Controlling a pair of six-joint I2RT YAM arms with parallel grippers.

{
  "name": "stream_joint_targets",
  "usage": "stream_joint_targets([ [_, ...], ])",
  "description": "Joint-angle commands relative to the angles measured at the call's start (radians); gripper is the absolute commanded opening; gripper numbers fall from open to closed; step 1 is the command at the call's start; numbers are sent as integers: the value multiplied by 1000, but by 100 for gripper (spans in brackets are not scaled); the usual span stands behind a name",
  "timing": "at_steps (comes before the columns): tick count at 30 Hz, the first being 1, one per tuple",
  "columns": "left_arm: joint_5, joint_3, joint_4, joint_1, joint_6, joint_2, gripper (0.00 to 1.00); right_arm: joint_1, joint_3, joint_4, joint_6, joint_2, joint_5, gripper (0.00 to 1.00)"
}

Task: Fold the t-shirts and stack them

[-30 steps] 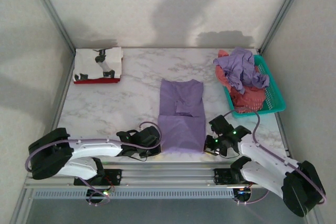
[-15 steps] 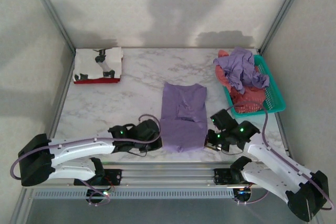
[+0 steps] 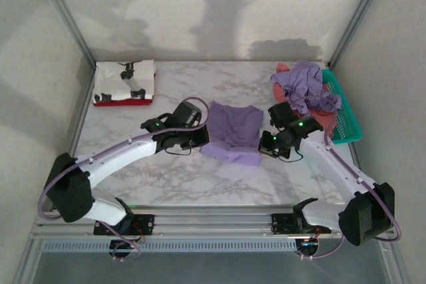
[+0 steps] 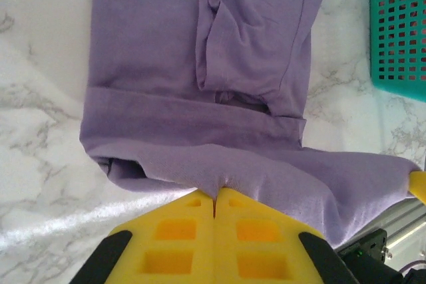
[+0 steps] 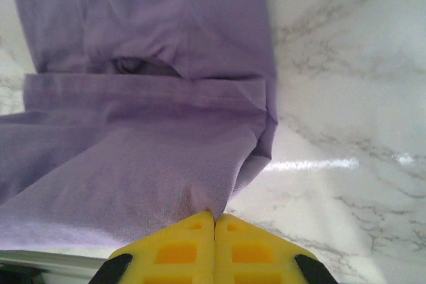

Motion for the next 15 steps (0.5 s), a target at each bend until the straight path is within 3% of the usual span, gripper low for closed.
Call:
stream_joint_targets([
  [1,49,85,-23,46,87,47,0,-30,44,0,-49,20,-7,0],
  [15,221,264,71,176,147,226,0,-145,163,131,-90,143,-47,0],
])
